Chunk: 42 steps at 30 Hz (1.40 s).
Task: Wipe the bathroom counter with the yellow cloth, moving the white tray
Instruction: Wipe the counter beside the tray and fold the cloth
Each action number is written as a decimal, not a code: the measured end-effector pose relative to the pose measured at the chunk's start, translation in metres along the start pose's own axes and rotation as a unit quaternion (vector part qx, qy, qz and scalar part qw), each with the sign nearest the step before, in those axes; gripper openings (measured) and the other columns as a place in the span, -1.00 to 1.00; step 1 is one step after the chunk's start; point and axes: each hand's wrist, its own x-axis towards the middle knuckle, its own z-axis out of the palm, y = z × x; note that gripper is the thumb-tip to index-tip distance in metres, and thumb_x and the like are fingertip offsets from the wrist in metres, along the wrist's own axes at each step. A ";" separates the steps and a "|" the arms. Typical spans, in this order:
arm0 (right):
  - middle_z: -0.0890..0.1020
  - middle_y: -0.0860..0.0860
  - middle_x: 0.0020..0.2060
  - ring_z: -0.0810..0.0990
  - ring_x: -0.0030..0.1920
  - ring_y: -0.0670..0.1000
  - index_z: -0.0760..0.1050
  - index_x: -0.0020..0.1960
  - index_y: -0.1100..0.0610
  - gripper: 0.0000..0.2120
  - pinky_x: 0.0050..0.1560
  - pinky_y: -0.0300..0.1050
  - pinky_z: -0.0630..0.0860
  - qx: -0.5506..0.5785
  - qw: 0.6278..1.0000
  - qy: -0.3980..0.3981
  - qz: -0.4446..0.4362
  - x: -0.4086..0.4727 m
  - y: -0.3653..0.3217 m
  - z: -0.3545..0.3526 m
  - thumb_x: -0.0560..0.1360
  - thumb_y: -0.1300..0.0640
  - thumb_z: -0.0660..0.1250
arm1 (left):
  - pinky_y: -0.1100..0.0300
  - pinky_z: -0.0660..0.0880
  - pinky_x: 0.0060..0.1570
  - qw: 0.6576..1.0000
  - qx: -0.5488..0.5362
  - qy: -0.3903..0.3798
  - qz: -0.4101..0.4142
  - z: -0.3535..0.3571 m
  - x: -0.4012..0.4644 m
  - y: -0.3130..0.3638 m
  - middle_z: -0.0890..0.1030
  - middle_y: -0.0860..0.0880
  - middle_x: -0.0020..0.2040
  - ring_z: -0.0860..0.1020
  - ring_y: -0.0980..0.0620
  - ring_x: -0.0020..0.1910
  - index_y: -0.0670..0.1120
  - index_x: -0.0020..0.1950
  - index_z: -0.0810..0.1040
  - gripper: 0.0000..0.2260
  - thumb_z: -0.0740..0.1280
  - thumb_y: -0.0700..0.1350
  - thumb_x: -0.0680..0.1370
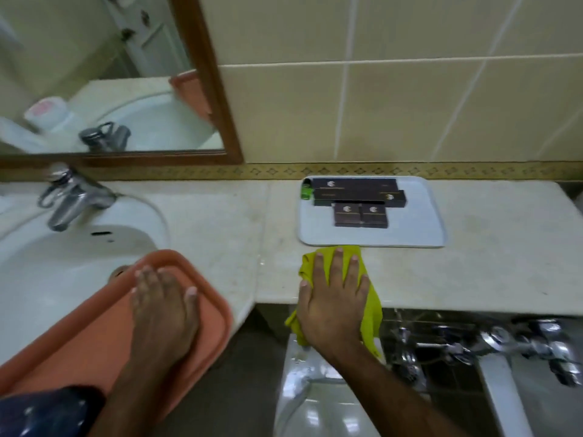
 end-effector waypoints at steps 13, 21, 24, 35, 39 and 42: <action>0.15 0.11 0.59 0.01 0.57 0.26 0.15 0.57 0.01 -0.42 0.50 0.31 0.05 -0.045 0.950 -0.093 -0.296 0.067 -0.126 0.035 0.60 -0.17 -0.04 | -0.14 0.06 0.53 0.999 0.015 0.032 0.028 0.021 0.003 -0.010 0.22 -0.37 0.52 0.16 -0.30 0.53 -0.37 0.48 0.22 -0.37 -0.11 0.05 0.58; 0.52 0.25 0.32 0.44 0.34 0.27 0.46 0.32 0.23 -0.62 0.34 0.18 0.34 0.138 0.975 0.015 -0.173 0.055 -0.121 0.016 0.58 0.06 0.22 | -0.09 -0.04 0.55 0.999 0.044 -0.009 0.030 0.012 0.002 -0.007 0.14 -0.30 0.56 0.06 -0.22 0.57 -0.31 0.53 0.13 -0.40 -0.09 0.07 0.62; 0.61 0.17 0.03 0.52 0.03 0.25 0.52 0.11 0.19 -0.63 0.04 0.13 0.41 0.046 0.996 0.030 -0.073 0.034 -0.087 0.006 0.50 -0.09 0.32 | -0.15 0.05 0.51 0.999 0.049 0.012 0.005 -0.007 0.006 -0.004 0.32 -0.28 0.48 0.23 -0.23 0.49 -0.28 0.48 0.25 -0.44 -0.04 0.07 0.61; 0.62 0.13 0.09 0.52 0.16 0.23 0.53 0.06 0.08 -0.74 0.11 0.04 0.42 0.109 0.980 -0.147 0.083 0.058 -0.074 -0.027 0.40 0.03 0.37 | -0.07 0.48 0.14 0.987 -0.109 -0.115 0.016 -0.032 0.136 0.061 0.56 -0.18 0.19 0.52 -0.22 0.18 -0.16 0.15 0.52 -0.63 0.32 0.08 0.50; 0.56 -0.06 -0.27 0.58 -0.12 0.15 0.45 -0.16 0.02 -0.87 -0.21 -0.10 0.39 0.276 0.953 -0.124 0.023 0.064 -0.073 -0.050 0.39 0.08 0.40 | 0.10 0.50 -0.16 0.962 -0.216 -0.162 0.047 -0.050 0.147 0.054 0.60 -0.16 0.05 0.56 -0.08 -0.05 -0.08 -0.03 0.48 -0.90 0.31 -0.09 0.50; 0.54 -0.13 -0.32 0.57 -0.22 0.07 0.47 -0.18 0.01 -0.83 -0.25 -0.11 0.46 0.342 0.934 -0.104 0.007 0.062 -0.087 -0.075 0.36 0.06 0.47 | -0.08 0.66 -0.16 0.934 -0.293 -0.200 0.034 -0.089 0.148 0.038 0.58 -0.17 -0.03 0.62 -0.14 -0.12 -0.07 -0.03 0.44 -0.96 0.28 -0.14 0.54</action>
